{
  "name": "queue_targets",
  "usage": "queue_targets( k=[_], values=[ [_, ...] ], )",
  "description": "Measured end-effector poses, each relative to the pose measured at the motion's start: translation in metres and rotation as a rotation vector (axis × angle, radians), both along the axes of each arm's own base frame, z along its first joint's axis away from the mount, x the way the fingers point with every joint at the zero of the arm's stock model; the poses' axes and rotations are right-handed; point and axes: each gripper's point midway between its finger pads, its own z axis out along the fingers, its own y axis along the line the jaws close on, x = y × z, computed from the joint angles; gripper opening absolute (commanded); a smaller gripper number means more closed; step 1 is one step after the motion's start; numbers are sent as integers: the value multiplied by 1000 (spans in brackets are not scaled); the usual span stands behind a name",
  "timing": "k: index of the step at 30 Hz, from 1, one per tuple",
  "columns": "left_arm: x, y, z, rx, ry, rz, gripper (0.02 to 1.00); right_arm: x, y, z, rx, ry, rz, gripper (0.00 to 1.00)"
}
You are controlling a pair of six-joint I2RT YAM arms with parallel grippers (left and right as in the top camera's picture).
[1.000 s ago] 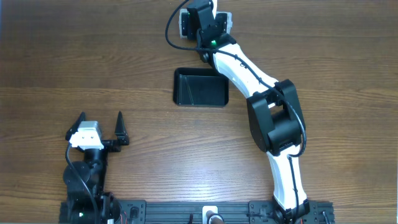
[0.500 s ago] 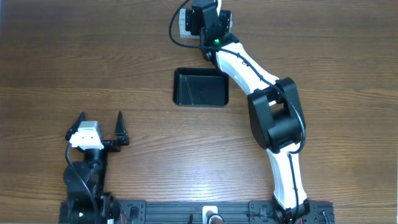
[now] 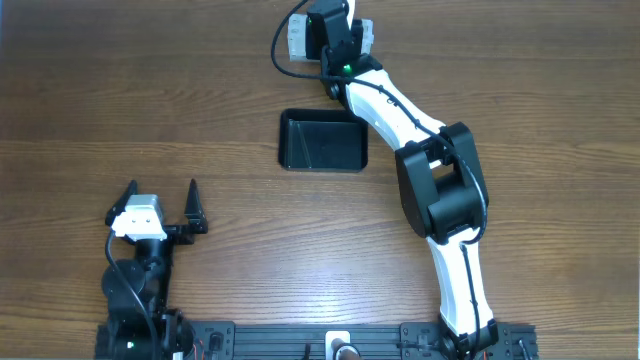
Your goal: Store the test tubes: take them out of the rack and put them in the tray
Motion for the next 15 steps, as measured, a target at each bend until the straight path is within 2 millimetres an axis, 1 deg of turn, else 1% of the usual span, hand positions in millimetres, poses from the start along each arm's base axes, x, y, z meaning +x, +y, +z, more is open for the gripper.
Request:
queue_targets(
  k=[7,13,15],
  values=[
    [0,0,0,0,0,0,998,-1,-1,-2,-4,7,-1,485],
    [0,0,0,0,0,0,1000,-3,-4,-5,-20,20,-15,467],
    [0,0,0,0,0,0,1000,-3,-5,-5,-23,23,-16,435]
  ],
)
